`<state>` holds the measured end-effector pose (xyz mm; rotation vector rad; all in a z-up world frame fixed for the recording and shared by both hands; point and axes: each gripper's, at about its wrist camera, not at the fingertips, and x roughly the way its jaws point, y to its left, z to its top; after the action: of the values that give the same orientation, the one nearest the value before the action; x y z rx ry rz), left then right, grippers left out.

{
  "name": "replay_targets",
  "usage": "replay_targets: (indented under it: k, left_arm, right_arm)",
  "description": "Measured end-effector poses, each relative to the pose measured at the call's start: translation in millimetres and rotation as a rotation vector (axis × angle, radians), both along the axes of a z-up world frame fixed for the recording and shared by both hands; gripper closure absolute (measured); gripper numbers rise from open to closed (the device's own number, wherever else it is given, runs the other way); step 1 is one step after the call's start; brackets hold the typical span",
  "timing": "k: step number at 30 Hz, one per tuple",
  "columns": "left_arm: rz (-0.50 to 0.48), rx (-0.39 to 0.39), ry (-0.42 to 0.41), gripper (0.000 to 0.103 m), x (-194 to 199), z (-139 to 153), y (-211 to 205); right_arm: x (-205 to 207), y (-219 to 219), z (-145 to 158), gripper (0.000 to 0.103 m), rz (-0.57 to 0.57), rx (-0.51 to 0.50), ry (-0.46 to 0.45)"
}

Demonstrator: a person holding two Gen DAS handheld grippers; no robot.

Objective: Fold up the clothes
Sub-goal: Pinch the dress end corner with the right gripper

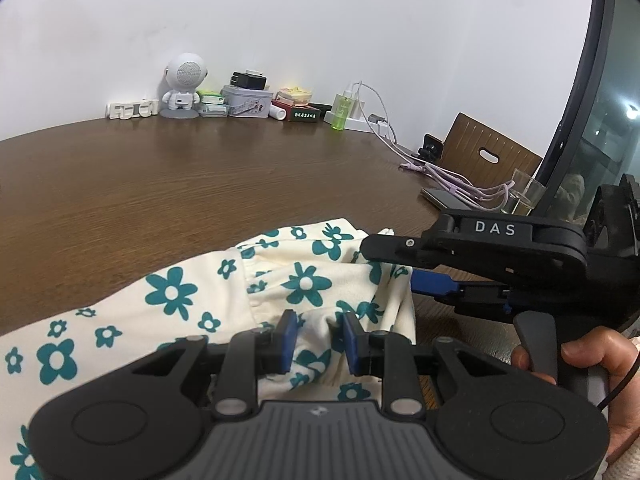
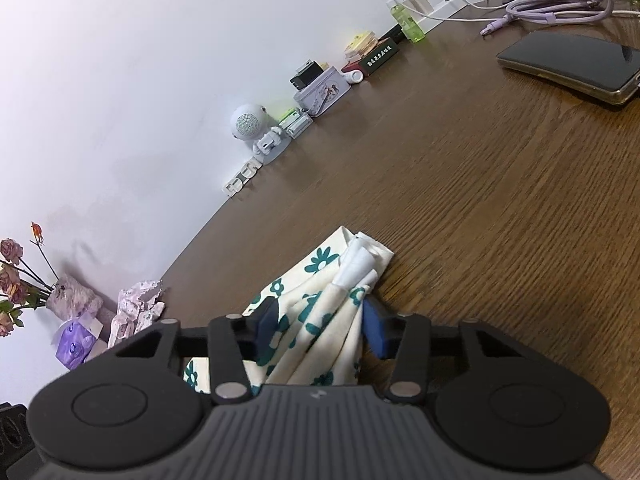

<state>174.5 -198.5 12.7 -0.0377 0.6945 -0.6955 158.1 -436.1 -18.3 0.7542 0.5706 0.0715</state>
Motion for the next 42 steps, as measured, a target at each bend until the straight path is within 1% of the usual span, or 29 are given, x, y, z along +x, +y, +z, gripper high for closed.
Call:
replay_targets:
  k: [8,13,15,18,20,24,29,31,33,35,37,42]
  left_arm:
    - [-0.002,-0.007,0.0,0.08,-0.1,-0.4,-0.2]
    - [-0.001,-0.017,0.002,0.08,-0.4,-0.7,0.7]
    - [0.001,-0.024,0.005,0.08,-0.3,-0.6,1.4]
    - [0.003,-0.034,0.009,0.08,0.0,-0.6,2.4]
    - [0.006,-0.041,0.011,0.08,0.0,-0.2,3.3]
    - [0.017,-0.06,0.02,0.079,-1.5,6.1,9.5]
    - [0.046,-0.072,0.001,0.079,-3.7,16.3,24.3]
    - [0.06,-0.071,0.003,0.081,-1.3,17.1,30.2]
    - [0.067,-0.052,0.019,0.081,2.3,15.0,33.3]
    - [0.061,-0.018,0.034,0.084,4.8,10.3,32.9]
    - [0.05,0.009,0.025,0.083,4.4,6.7,30.4]
    - [0.052,-0.009,0.023,0.083,0.2,10.8,37.9]
  right_arm:
    - [4.0,2.9,-6.2,0.058,0.013,0.025,-0.016]
    - [8.1,1.2,-11.3,0.07,0.015,0.053,-0.015]
    - [9.3,-1.7,-13.5,0.079,0.014,0.063,-0.008]
    - [8.9,-4.9,-15.0,0.085,0.017,0.06,-0.001]
    - [8.7,-4.5,-14.5,0.086,0.02,0.045,0.001]
    - [6.9,-3.2,-10.6,0.087,0.027,-0.001,-0.001]
    - [1.7,2.3,0.3,0.088,0.04,-0.096,-0.032]
    - [-0.9,5.4,5.7,0.088,0.046,-0.14,-0.05]
    - [-2.1,8.3,10.8,0.088,0.049,-0.179,-0.063]
    - [-4.5,12.7,15.4,0.088,0.051,-0.216,-0.078]
    - [-6.5,17.7,19.7,0.088,0.055,-0.254,-0.093]
    - [-11.3,36.0,33.2,0.088,0.075,-0.373,-0.149]
